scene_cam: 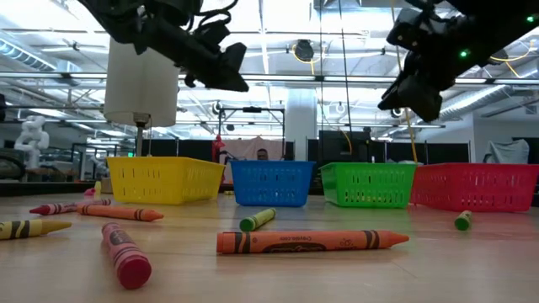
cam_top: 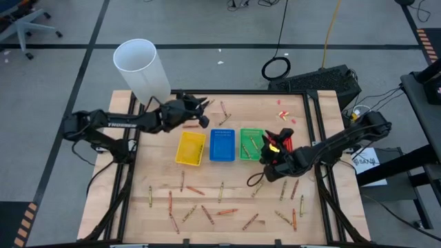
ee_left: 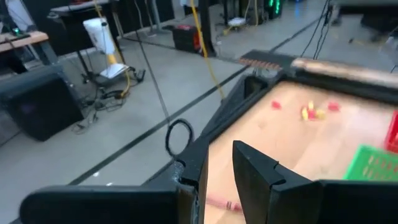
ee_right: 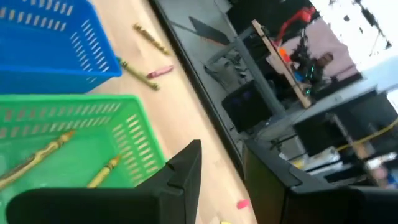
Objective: Sort crayons
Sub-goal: Put the yellow crayon into the green bin
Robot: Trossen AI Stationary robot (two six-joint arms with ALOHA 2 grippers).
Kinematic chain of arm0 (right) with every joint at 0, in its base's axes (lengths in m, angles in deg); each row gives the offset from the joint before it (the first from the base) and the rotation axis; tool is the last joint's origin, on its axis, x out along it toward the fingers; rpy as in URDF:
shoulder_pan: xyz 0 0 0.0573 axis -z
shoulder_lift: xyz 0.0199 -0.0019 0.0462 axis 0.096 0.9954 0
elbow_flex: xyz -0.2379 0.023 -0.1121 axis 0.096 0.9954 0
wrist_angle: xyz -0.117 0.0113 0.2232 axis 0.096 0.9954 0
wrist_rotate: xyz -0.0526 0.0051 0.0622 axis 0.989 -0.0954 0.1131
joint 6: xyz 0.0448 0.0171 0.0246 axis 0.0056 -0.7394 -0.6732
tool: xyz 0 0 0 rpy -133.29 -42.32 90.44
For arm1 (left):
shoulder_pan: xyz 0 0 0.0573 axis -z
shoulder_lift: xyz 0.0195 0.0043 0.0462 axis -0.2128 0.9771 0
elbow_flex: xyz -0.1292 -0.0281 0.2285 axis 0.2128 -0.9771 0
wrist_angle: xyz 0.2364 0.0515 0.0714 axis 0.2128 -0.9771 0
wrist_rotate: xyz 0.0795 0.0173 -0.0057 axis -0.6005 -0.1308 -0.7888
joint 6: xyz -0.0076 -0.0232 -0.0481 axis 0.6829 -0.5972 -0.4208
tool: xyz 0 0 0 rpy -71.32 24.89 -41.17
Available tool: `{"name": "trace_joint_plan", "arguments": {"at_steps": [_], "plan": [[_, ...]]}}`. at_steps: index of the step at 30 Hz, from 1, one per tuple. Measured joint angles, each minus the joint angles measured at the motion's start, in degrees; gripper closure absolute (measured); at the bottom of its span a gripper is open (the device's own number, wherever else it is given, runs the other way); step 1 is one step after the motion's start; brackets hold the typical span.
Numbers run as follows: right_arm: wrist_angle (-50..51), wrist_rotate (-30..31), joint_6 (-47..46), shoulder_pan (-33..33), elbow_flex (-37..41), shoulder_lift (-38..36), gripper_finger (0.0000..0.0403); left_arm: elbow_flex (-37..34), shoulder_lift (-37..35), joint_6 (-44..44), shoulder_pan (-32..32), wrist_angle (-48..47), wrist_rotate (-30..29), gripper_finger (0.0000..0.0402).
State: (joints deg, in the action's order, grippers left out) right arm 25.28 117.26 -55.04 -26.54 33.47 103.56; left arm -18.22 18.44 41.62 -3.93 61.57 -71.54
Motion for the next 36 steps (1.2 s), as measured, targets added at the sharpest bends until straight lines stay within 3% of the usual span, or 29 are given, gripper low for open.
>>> {"name": "trace_joint_plan", "arguments": {"at_steps": [6,10,19,22,36], "plan": [[0.09,-2.45,-7.50,0.70,0.00,-0.36,0.0303,-0.01,0.26,6.33,-1.83,-1.34,-2.94,0.0327],[-1.04,-2.45,-8.66,0.71,0.00,-0.36,0.0303,-0.05,0.44,-1.09,-2.17,-4.19,-3.26,0.0327],[-9.49,-2.43,-3.86,0.99,0.00,-0.36,0.0303,-0.15,4.35,-2.59,-8.22,-6.94,1.52,0.0327],[-10.32,-2.45,-3.98,1.13,-0.02,-0.33,0.0303,-0.12,6.27,-2.72,-10.39,-6.60,6.17,0.0324],[-10.31,-2.56,-6.42,1.52,-0.02,-0.33,0.0303,2.29,17.80,-8.57,-12.99,-4.73,11.30,0.0263]]}}
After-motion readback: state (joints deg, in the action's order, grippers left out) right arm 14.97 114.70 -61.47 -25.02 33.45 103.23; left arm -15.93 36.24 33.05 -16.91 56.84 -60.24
